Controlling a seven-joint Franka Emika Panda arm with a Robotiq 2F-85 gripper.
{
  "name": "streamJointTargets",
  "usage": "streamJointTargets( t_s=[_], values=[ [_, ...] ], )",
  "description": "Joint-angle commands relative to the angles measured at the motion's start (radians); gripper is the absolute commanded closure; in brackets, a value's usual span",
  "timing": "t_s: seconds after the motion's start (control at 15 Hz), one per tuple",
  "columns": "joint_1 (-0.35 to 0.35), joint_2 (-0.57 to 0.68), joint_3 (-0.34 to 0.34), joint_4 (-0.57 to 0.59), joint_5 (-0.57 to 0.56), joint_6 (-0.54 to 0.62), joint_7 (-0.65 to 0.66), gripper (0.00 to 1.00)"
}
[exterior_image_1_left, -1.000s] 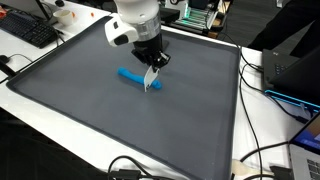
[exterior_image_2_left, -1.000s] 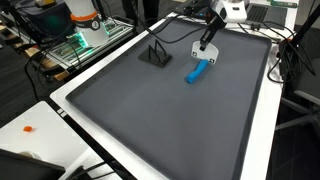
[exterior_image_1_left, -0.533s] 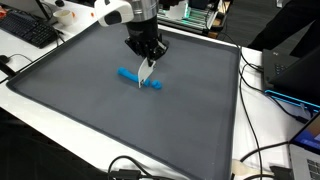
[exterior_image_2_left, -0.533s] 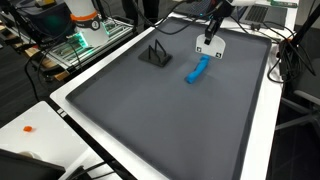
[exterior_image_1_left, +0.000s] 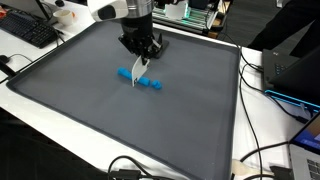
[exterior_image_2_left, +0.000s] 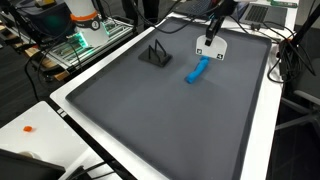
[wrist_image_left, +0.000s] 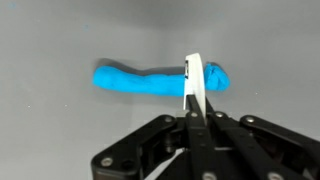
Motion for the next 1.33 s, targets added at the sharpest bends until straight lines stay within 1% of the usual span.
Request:
streamJointTargets(
  t_s=[0.0, 0.53, 1.27],
  values=[
    [0.0, 0.013, -0.005, -0.006, -0.028, 0.026, -0.014, 0.99],
    [0.003, 0.053, -0.015, 0.008, -0.059, 0.034, -0.014, 0.99],
    [0.0, 0.097, -0.012, 0.017, -0.053, 0.053, -0.023, 0.99]
  ],
)
